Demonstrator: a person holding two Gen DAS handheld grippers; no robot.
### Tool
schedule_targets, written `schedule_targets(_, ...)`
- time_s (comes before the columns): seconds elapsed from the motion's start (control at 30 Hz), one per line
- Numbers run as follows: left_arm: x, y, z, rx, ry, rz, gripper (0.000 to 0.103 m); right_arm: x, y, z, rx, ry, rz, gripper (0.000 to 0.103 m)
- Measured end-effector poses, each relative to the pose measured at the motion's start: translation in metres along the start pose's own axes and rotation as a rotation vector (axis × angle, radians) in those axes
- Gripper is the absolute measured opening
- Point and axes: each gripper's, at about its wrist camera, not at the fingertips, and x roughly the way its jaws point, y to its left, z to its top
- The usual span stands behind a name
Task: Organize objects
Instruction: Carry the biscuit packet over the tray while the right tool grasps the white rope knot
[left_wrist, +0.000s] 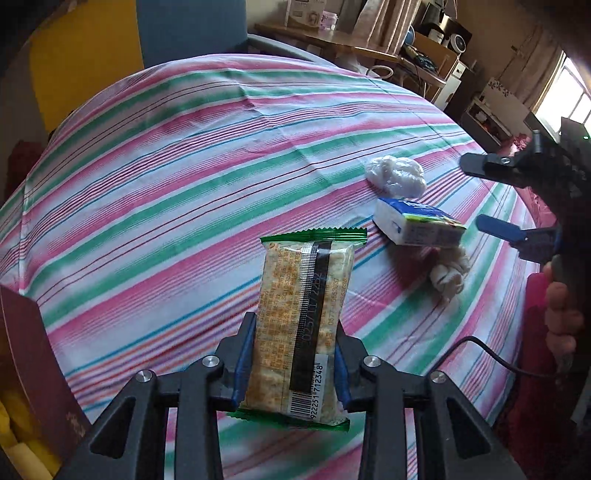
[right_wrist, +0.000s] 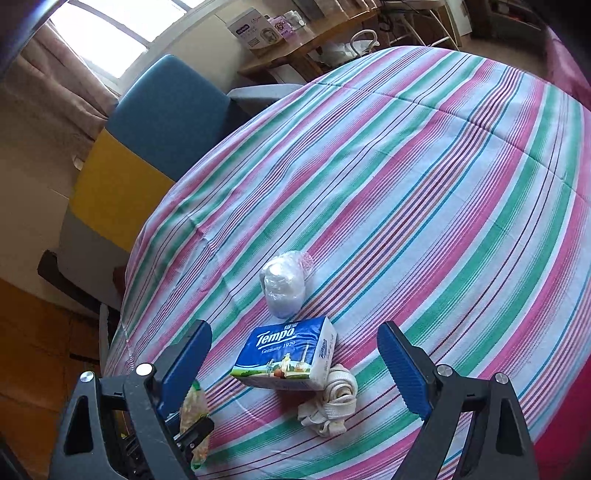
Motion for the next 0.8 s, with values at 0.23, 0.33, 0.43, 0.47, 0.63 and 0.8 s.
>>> schedule_targets(0.23,-0.049,0.0,-0.03,-0.036,-0.071,-0.014,0.036,0.03,0.004,-0.012,-0.048,0.169,-0.079,0.092)
schedule_targets(0.33,-0.06,-0.004,-0.037,-0.042,-0.101,-0.02,0.036,0.041,0.016,-0.019,-0.104,0.263,0.046,0.09)
schedule_targets(0.43,-0.076,0.0,-0.047,-0.061,-0.134,-0.027,0.036,0.045,0.044,-0.033,-0.221,0.316,0.114,0.088)
schedule_targets(0.47,-0.083,0.004,-0.052,-0.071,-0.143,-0.029,0.036,0.046,0.049,-0.036,-0.252,0.322,0.111,0.088)
schedule_targets(0.63,-0.103,0.023,-0.071,-0.137,-0.181,-0.022,0.036,0.047,0.047,-0.035,-0.248,0.318,0.098,0.088)
schedule_targets(0.8,-0.123,0.049,-0.094,-0.209,-0.216,-0.012,0.036,0.054,0.059,-0.042,-0.317,0.336,0.064,0.077)
